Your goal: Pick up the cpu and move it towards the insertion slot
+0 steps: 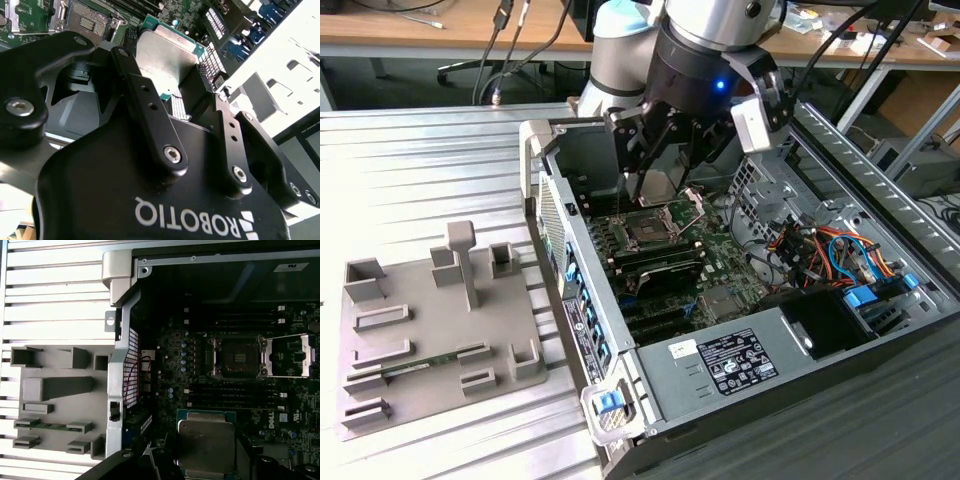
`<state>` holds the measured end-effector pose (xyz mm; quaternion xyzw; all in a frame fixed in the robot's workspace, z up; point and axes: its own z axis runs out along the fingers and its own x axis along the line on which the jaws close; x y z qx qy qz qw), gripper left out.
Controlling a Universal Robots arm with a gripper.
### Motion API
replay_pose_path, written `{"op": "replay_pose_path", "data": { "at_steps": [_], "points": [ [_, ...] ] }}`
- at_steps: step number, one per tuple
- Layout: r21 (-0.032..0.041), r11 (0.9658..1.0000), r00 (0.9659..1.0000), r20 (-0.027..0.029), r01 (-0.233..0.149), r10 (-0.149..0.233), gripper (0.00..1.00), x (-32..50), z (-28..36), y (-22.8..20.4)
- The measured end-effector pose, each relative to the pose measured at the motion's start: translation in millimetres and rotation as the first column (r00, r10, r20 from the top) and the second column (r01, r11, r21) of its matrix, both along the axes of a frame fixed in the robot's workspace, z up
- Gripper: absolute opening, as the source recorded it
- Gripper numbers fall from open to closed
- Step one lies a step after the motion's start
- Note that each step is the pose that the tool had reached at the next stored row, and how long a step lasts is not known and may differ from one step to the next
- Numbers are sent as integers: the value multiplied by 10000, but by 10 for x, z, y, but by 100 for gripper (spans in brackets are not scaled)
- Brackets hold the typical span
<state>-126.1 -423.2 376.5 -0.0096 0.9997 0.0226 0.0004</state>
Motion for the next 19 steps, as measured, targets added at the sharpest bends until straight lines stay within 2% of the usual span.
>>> {"op": "replay_pose_path", "data": {
  "at_steps": [8,10,19],
  "points": [
    [0,10000,10000,0,0,0,55,118,0,0],
    [0,10000,10000,0,-1,1,55,267,-1,0],
    [1,10000,10000,0,-1,1,55,358,-7,0]
  ]
}}
